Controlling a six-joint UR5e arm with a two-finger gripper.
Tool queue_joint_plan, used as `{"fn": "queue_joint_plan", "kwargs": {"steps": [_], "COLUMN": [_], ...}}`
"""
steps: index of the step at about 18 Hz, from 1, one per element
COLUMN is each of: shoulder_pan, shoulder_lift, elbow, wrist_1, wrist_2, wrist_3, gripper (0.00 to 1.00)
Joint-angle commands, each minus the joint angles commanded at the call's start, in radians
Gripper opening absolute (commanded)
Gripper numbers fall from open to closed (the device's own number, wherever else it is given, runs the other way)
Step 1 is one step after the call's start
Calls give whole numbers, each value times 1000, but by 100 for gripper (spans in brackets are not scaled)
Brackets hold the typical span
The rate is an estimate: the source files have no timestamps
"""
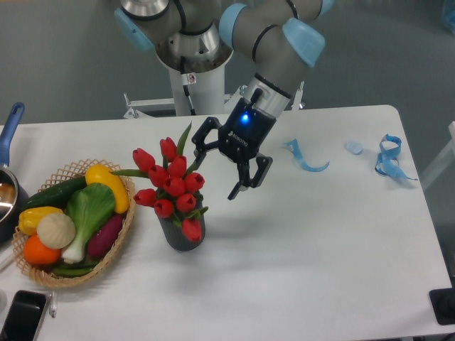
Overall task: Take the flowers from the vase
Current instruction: 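Close the gripper around the tulip stems just below the blooms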
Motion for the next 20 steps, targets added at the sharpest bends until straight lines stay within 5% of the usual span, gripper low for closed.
{"fn": "queue_joint_plan", "kwargs": {"steps": [20], "shoulder_pan": [-89], "shoulder_lift": [-58], "elbow": [9], "wrist_1": [18], "wrist_2": [11], "wrist_3": [17], "gripper": [100]}}
